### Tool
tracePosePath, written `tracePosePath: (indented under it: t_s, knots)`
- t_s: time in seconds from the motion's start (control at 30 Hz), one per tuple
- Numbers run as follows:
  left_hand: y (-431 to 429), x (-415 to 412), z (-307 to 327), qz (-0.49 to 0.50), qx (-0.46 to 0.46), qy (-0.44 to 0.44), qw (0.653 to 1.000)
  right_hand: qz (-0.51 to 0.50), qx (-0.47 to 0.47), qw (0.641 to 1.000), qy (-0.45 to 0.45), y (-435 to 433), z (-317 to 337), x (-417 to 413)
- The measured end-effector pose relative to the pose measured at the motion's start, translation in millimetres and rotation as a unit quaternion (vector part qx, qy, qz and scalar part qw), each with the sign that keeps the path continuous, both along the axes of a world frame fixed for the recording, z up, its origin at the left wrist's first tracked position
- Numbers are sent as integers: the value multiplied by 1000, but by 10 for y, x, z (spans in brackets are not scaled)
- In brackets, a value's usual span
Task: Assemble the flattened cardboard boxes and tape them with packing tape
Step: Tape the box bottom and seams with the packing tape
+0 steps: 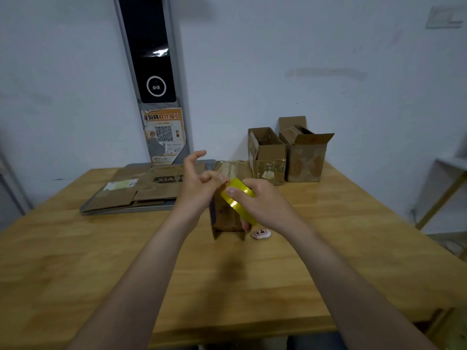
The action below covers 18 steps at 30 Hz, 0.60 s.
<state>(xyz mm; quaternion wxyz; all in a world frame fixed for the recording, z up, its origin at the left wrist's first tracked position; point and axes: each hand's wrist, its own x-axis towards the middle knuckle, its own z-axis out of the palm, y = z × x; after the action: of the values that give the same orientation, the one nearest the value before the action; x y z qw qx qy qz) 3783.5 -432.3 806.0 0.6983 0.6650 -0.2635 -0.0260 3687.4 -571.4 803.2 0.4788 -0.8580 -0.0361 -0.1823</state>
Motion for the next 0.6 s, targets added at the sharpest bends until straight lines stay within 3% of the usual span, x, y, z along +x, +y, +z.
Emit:
tracePosePath:
  t_s: [0.13,0.2,0.47,0.6]
  knots:
    - [114,133,55,12,116,-7,993,-6,-82,996,24,-186,14,-43]
    - [127,157,49,0,128,-19,992,2,-117,993,29,-236,32,-33]
    - [122,245,-40,19,27,45,998,36,-164,985,43,-437,71,-13]
    - [124,315,-94,78,-11,55,995,27,-194,980,22,-651,71,10]
